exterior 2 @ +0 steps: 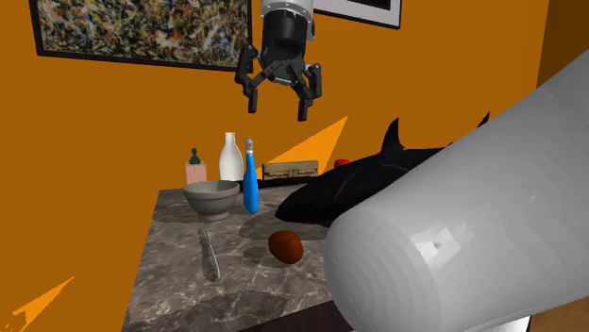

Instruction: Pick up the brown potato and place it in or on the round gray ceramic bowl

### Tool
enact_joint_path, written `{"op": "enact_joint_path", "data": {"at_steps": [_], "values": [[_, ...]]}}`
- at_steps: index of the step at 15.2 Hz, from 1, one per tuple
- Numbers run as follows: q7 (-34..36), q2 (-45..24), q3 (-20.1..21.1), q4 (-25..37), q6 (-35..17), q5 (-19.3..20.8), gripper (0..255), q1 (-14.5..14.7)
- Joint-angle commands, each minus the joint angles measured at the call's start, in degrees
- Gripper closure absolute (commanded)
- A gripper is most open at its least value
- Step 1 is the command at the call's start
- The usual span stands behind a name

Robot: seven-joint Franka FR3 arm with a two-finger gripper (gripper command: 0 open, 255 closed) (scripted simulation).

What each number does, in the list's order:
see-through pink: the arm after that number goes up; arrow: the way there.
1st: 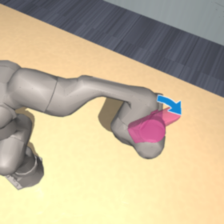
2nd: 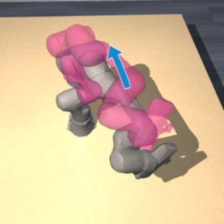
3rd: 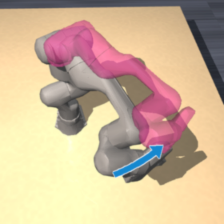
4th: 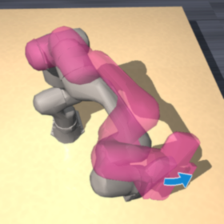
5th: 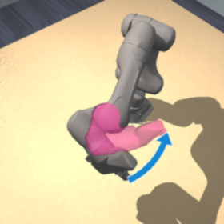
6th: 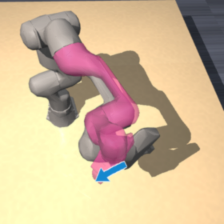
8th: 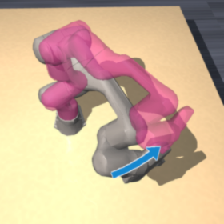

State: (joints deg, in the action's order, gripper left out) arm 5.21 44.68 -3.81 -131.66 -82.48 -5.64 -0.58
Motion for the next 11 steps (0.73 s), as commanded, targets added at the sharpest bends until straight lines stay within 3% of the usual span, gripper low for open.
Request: {"op": "enact_joint_path", "data": {"at_steps": [1, 11], "values": [[0.00, 0.00, 0.00, 0.00, 0.00, 0.00, 0, 0.00], [-11.64, 3.20, -0.72, -21.46, -24.10, 7.12, 0, 1.64]]}}
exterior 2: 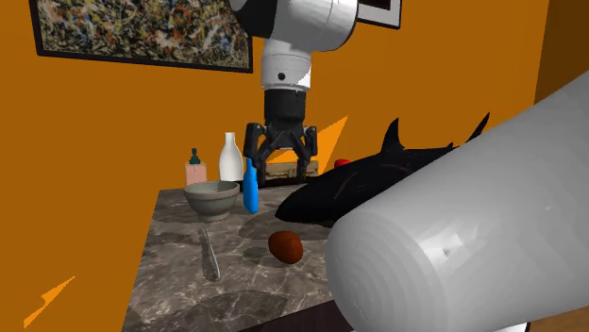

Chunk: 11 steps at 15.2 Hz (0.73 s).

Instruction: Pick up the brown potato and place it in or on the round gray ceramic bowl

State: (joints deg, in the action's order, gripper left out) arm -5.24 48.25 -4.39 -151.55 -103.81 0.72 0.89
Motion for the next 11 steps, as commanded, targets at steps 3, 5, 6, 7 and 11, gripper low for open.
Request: {"op": "enact_joint_path", "data": {"at_steps": [3, 5, 6, 7, 11], "values": [[-4.32, -1.90, -0.86, -6.66, -11.34, 3.16, 0, 0.35], [-6.30, -3.83, -1.44, -9.59, -17.54, 4.87, 0, 0.33], [-7.26, -5.10, -1.75, -10.89, -20.80, 5.76, 0, 0.27], [-8.19, -6.58, -2.07, -12.07, -24.18, 6.69, 0, 0.17], [-9.78, -11.68, -2.84, -14.66, -33.22, 8.81, 0, -0.25]]}}
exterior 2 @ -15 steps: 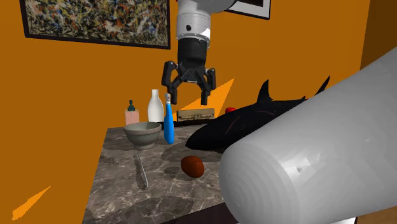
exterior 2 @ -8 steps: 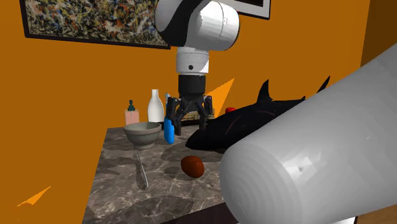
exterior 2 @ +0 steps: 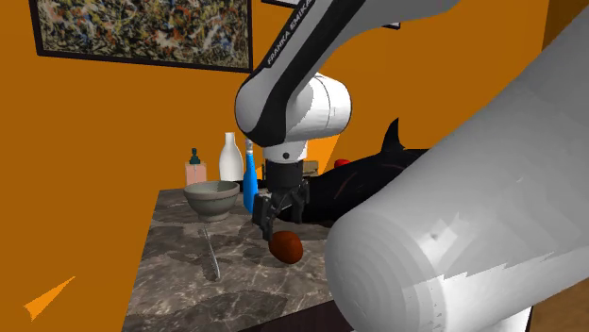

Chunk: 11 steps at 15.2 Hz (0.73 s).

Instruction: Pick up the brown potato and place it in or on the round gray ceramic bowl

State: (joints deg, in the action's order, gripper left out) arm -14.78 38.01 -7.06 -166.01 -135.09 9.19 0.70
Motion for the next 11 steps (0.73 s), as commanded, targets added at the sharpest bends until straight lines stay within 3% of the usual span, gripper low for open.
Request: {"op": "enact_joint_path", "data": {"at_steps": [1, 6, 11], "values": [[-0.20, -2.28, -0.25, -0.51, -3.09, 0.46, 0, -0.11], [0.01, -6.51, -0.60, -1.71, -8.53, 1.02, 0, -0.38], [-0.01, -6.52, -0.56, -1.71, -8.54, 0.99, 0, -0.41]]}}
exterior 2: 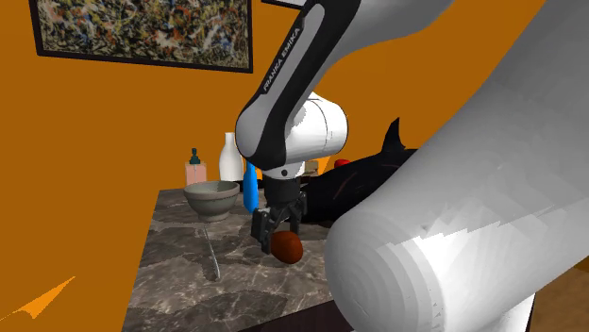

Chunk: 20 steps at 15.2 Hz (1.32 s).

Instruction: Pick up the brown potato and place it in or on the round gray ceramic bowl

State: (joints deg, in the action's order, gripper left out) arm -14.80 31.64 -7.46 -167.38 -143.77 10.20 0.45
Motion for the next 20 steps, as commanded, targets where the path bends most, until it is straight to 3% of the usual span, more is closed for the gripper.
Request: {"op": "enact_joint_path", "data": {"at_steps": [1, 3, 4, 13, 20], "values": [[0.01, -0.14, -0.16, -0.34, 0.14, -0.03, 0, -0.16], [0.00, -0.14, -0.15, -0.34, 0.14, -0.04, 0, -0.17], [0.08, 0.05, -0.08, -0.55, 0.13, -0.04, 255, -0.15], [0.00, -0.14, -0.15, -0.34, 0.14, -0.03, 255, -0.17], [-0.51, 4.98, 0.19, 2.43, 8.02, -0.85, 255, 0.21]]}}
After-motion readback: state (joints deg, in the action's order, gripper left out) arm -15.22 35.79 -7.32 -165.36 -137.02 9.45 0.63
